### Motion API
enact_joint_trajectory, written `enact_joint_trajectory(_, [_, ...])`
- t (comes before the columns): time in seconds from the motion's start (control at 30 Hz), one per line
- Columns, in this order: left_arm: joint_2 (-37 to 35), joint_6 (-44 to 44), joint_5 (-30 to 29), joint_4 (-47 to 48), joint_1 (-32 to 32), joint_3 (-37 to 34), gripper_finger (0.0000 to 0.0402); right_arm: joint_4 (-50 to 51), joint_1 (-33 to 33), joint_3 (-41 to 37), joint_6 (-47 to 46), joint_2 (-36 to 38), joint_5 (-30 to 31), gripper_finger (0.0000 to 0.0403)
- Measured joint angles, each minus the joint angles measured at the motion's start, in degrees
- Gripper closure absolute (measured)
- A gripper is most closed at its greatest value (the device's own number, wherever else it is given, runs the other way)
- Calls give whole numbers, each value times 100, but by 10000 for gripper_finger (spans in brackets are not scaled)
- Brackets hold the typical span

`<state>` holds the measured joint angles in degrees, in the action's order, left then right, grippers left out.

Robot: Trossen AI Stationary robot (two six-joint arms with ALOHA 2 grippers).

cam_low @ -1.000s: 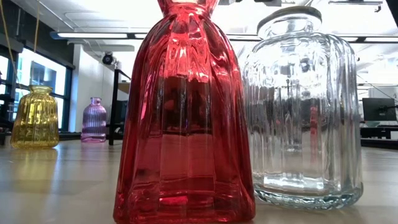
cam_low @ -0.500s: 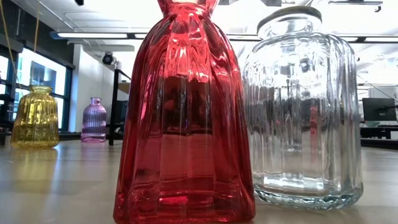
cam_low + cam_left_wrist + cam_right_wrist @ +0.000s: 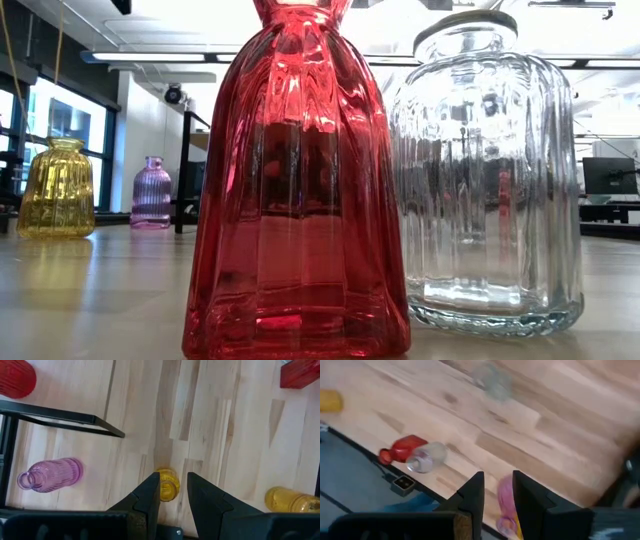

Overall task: Sort vases onto shelf
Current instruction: Put the right yellow vase on the shelf

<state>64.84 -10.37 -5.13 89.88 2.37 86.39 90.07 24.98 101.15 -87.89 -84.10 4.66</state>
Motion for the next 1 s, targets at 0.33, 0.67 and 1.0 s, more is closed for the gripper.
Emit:
enact_joint_trajectory(0.33, [0, -290, -7, -284, 0, 0, 312, -45, 1247, -1592, -1941, 1024, -307, 320])
enact_joint_trajectory(0.67, [2, -572, -26, -318, -26, 0, 312, -727, 2436, -2543, -2956, 1135, -561, 320])
enact_joint_trajectory(1.0, [2, -919, -143, -320, -26, 0, 312, -1785, 3133, -3260, -3498, 1135, -790, 320])
